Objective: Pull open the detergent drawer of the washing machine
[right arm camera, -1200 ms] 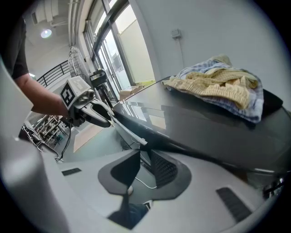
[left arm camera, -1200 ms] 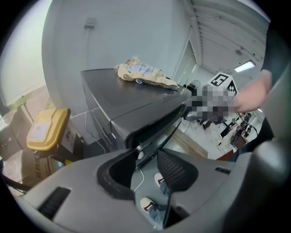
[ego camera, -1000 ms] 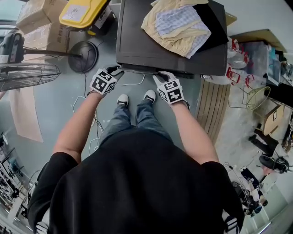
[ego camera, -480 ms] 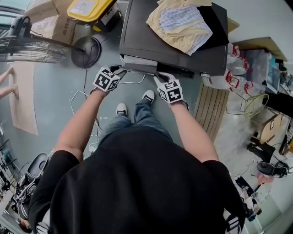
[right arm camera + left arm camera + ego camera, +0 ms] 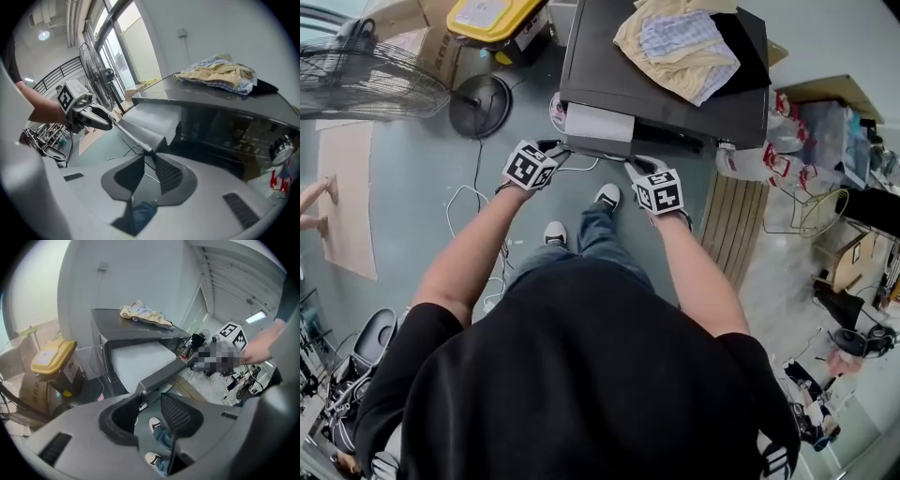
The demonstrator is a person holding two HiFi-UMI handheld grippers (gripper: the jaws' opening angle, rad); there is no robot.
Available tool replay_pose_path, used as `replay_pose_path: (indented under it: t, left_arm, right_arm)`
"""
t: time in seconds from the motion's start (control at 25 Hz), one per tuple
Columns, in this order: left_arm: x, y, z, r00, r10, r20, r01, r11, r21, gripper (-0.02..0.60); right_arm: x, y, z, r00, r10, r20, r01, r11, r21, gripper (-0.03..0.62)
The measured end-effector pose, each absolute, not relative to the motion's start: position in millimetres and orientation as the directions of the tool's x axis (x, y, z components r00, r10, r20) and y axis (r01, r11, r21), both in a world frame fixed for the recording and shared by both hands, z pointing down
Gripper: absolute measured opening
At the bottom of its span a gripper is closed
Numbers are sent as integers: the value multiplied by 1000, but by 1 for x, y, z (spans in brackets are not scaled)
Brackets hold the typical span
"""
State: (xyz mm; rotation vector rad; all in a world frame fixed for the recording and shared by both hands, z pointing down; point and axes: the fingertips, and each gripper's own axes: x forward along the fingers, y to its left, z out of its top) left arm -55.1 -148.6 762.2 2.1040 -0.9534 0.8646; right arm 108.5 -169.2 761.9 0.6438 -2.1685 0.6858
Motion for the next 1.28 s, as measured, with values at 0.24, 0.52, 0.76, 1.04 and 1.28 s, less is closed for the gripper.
replay_pose_path:
  t: [0.24,0.52,0.76,1.04,1.28]
  left_arm:
    - [-50,-128,761,535,-354,767,-796,-517,316,138]
    - [-48,-111,761,537,-348,769,-792,-522,316,138]
    - [-47,-102,762,538,-351,766,-793,-519,319,138]
    - [-45,-95,763,548,-346,761,-787,-522,329,138]
    - [-45,-87,762,555,-347,756,-786,-517,339,138]
  right_arm:
    - [114,-149,762,-583,-235,777,-652,706,-276,72]
    - [117,-133,762,-587,-245,772,-660,696,-282,72]
    - [118,-125,762,-592,-250,766,-662,692,-286,72]
    - [121,-116,763,-587,-250,770,-672,680,-292,73]
    - [122,-107,763,-589,-243,771,-674,673,-303,74]
